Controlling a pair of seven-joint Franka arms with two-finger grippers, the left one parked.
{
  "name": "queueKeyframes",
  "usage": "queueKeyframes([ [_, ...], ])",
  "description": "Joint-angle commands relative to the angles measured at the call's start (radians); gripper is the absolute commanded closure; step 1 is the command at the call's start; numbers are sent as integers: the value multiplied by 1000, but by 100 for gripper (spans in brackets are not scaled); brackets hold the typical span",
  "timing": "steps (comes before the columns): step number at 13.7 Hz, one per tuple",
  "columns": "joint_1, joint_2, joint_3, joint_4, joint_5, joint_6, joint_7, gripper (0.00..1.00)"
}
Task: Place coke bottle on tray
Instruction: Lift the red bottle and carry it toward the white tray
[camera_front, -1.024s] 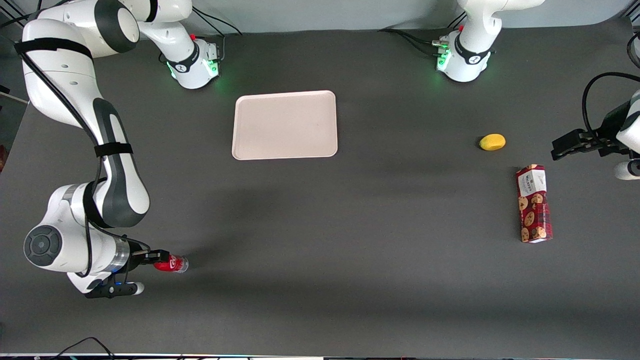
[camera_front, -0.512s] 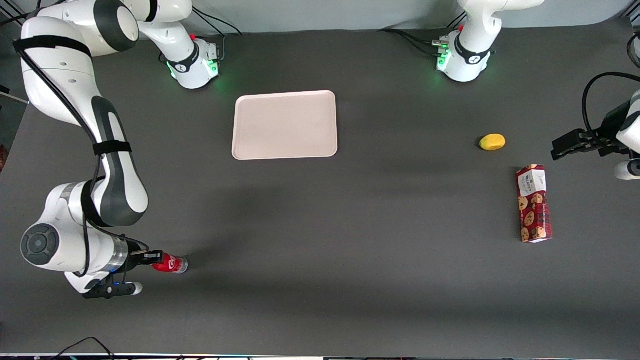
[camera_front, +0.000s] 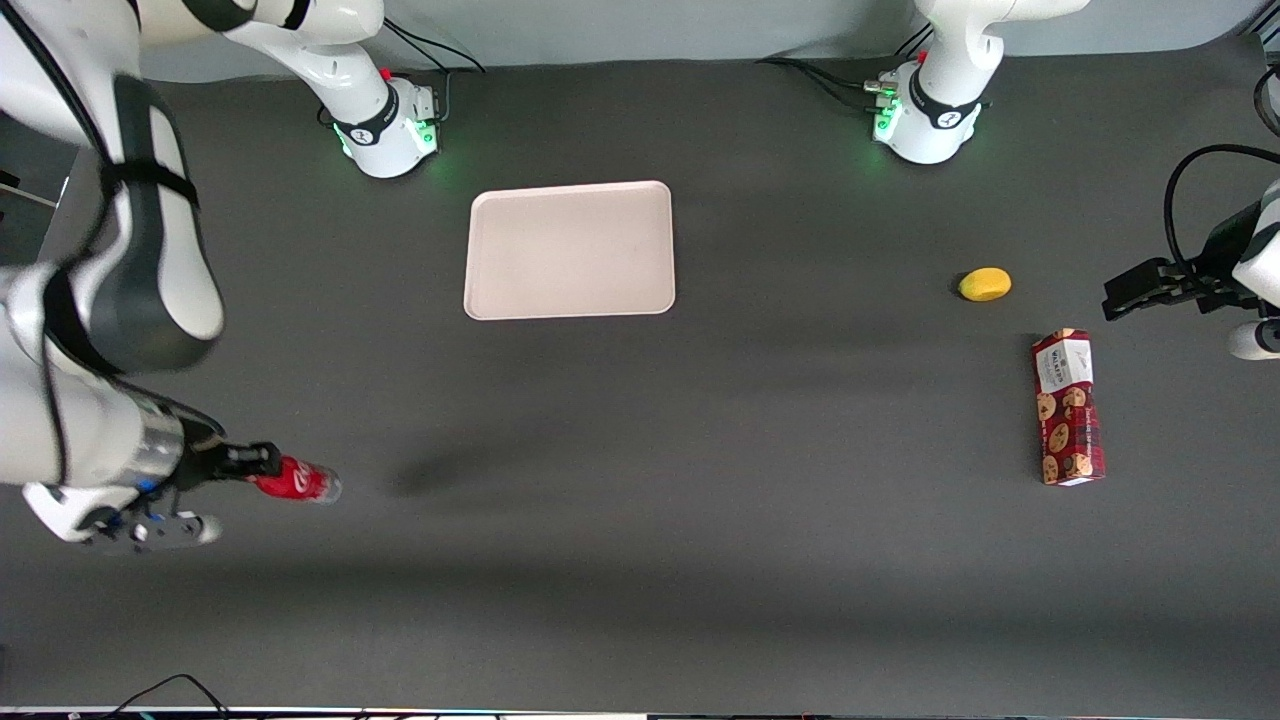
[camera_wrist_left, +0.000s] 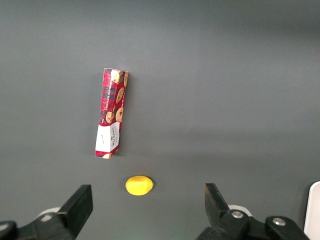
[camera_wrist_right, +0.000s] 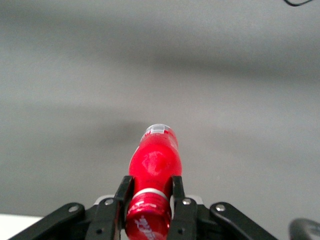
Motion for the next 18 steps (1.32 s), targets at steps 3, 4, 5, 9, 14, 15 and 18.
queueKeyframes([
  [3, 1, -229, 41, -37, -15, -236, 2, 100],
  [4, 0, -265, 57, -38, -15, -288, 3, 100],
  [5, -3, -308, 75, -61, -12, -319, 5, 100],
  [9, -9, -479, 187, -282, 88, -264, 202, 100],
  [14, -9, -745, 245, -766, 226, 32, 213, 100],
  [15, -9, -776, 277, -837, 237, 66, 213, 100],
  [18, -9, -830, 339, -1014, 275, 167, 223, 100],
])
